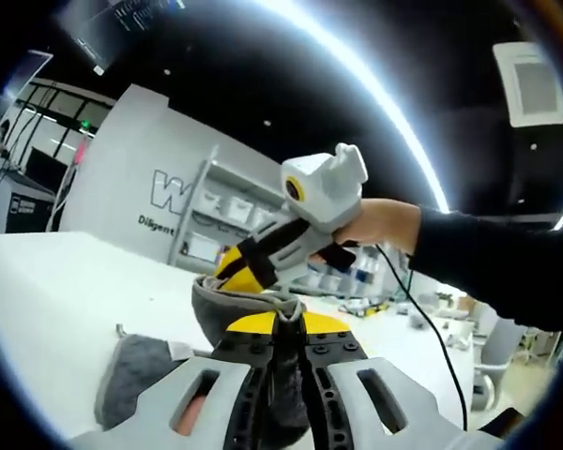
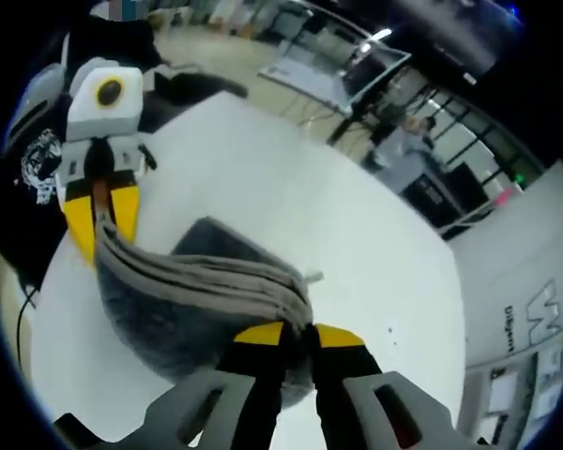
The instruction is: Open the folded towel by lifting each exposed corner and separating the folded layers until the towel lies flat within the target outline without major curled edges
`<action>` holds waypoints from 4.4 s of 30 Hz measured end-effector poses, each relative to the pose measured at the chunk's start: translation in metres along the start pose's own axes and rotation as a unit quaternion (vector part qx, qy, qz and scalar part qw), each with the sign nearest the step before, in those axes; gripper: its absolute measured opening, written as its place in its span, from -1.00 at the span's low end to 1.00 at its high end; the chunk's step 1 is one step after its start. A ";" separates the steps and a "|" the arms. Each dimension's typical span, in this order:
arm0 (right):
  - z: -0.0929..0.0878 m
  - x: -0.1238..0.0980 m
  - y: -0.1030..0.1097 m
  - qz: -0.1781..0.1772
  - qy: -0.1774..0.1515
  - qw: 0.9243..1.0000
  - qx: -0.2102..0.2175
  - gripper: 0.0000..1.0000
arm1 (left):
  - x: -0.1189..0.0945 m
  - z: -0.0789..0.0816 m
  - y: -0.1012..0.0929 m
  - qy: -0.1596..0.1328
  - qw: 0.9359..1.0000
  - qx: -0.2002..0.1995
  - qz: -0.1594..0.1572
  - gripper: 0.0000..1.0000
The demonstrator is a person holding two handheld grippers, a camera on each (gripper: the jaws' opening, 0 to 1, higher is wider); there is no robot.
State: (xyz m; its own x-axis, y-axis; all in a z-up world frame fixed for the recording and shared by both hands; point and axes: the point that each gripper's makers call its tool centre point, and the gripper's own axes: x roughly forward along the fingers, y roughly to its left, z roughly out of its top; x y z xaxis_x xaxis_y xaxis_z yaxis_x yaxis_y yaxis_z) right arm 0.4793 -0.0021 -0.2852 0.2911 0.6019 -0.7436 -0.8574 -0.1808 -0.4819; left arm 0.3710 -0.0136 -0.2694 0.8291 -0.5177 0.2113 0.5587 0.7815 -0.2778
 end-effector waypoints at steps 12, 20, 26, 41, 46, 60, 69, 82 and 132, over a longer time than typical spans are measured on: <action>-0.010 -0.008 0.007 -0.024 -0.008 1.000 0.005 -0.89 | 0.006 -0.006 -0.013 0.008 1.000 0.016 -0.009 -0.87; -0.019 -0.015 0.009 -0.038 -0.012 0.999 0.015 -0.89 | 0.009 -0.009 -0.020 0.012 1.000 0.018 -0.006 -0.86; -0.022 -0.019 0.014 -0.046 -0.020 0.999 0.019 -0.89 | 0.014 -0.012 -0.030 0.014 1.000 0.026 -0.009 -0.86; -0.042 -0.039 0.016 -0.074 -0.033 0.996 0.030 -0.89 | 0.029 -0.019 -0.054 0.013 0.999 0.037 -0.017 -0.86; -0.053 -0.042 0.019 -0.080 -0.033 0.995 0.043 -0.89 | 0.040 -0.029 -0.061 0.021 0.999 0.042 -0.022 -0.86; -0.081 -0.046 0.016 -0.088 -0.029 0.994 0.055 -0.89 | 0.054 -0.040 -0.068 0.035 0.998 0.054 -0.027 -0.86; -0.099 -0.054 0.021 -0.092 -0.024 0.993 0.067 -0.89 | 0.059 -0.056 -0.080 0.064 0.994 0.076 -0.047 -0.86; -0.125 -0.059 0.033 -0.099 -0.016 0.991 0.092 -0.88 | 0.063 -0.070 -0.091 0.088 0.990 0.096 -0.061 -0.86; -0.220 -0.061 0.107 -0.116 0.040 0.981 0.153 -0.87 | 0.072 -0.133 -0.126 0.178 0.970 0.131 -0.105 -0.85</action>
State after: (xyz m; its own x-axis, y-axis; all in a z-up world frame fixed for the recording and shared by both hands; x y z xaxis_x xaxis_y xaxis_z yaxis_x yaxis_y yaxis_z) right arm 0.4635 -0.2289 -0.3931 0.5151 0.5341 -0.6704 -0.8478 0.2026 -0.4901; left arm 0.3631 -0.1958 -0.3435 0.6785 -0.7260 -0.1122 0.7301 0.6833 -0.0054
